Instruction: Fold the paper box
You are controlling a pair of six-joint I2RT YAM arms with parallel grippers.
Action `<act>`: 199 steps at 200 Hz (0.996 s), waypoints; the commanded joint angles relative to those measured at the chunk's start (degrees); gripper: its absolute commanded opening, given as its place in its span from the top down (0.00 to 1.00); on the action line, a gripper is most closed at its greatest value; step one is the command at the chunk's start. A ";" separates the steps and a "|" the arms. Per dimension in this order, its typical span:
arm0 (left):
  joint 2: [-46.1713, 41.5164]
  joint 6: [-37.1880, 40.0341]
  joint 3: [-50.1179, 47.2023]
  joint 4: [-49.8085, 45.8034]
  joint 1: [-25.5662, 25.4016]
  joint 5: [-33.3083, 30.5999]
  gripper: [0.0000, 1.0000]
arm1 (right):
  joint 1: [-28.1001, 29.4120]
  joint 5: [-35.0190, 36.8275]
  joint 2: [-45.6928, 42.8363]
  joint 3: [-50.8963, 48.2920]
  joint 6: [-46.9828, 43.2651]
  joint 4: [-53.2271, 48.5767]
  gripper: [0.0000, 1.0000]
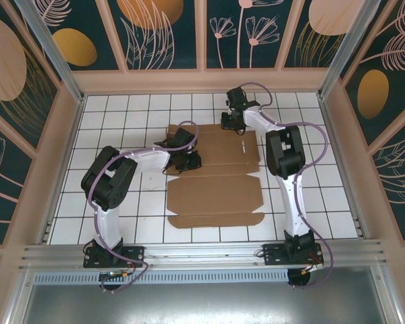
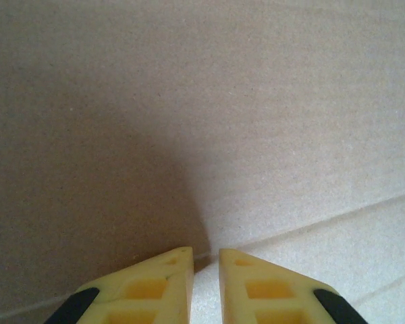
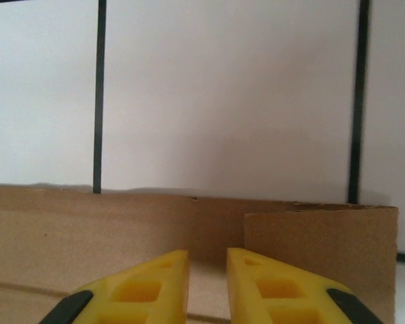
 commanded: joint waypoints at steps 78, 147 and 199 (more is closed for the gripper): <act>-6.83 4.22 13.57 -9.73 11.39 -0.31 0.69 | 1.93 -0.25 -23.55 -19.82 3.05 7.01 0.66; 1.57 11.39 21.40 -8.29 21.98 1.31 0.26 | 8.53 3.32 -15.54 -24.30 2.02 5.29 0.69; 19.12 19.39 42.76 -20.96 23.66 6.39 0.25 | 10.34 7.22 -10.65 -22.43 -0.38 2.34 0.70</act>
